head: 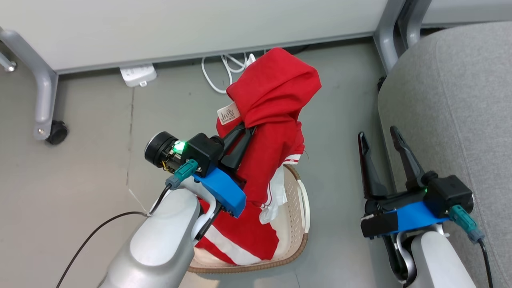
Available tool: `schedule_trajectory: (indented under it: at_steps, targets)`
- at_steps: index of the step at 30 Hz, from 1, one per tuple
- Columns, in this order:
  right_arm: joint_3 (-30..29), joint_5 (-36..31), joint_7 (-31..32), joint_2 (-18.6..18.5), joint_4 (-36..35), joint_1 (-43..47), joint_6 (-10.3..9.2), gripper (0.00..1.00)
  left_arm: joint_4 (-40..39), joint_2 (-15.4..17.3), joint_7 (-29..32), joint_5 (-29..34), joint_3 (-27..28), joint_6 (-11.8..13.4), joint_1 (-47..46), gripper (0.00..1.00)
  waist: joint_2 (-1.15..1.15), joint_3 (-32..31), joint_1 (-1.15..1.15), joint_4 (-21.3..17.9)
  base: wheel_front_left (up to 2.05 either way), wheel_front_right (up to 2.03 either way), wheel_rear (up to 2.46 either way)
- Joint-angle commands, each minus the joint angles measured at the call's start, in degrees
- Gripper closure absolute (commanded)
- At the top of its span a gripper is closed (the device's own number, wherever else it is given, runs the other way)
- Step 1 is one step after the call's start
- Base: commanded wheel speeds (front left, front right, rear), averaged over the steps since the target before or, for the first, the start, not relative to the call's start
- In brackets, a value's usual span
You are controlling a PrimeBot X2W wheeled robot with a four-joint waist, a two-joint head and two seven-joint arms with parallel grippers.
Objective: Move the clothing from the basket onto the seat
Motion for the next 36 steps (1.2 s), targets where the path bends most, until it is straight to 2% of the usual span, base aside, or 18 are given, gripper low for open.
schedule_trajectory:
  at_steps: [1, 13, 25, 36]
  targets:
    - [0.1, 0.3, 0.0, -0.1, 0.3, 1.1, -0.04, 0.00, -0.4, -0.1, -0.2, 0.3, 0.2, -0.3, 0.1, 1.00, 0.00, -2.1, 0.01, 0.3, 0.00, 0.00, 0.00]
    - [1.4, 1.4, -0.1, -0.1, 1.3, 5.5, -0.04, 0.00, -2.0, -0.3, -0.2, -0.3, 0.1, -0.3, -0.4, 1.00, 0.00, -8.5, 0.01, 0.8, 0.00, 0.00, 0.00]
    - [3.0, 1.7, -0.1, -0.1, 1.3, 6.8, -0.04, 0.00, -1.7, -0.3, -0.2, -0.5, -0.2, -0.3, 0.9, 1.00, 0.00, -10.2, 0.01, 0.8, 0.00, 0.00, 0.00]
    - [10.0, 1.3, -0.1, -0.1, 0.6, 5.3, -0.04, 0.00, -1.4, -0.1, -0.2, -0.8, 0.2, -0.3, 1.1, 1.00, 0.00, -10.2, 0.01, 0.9, 0.00, 0.00, 0.00]
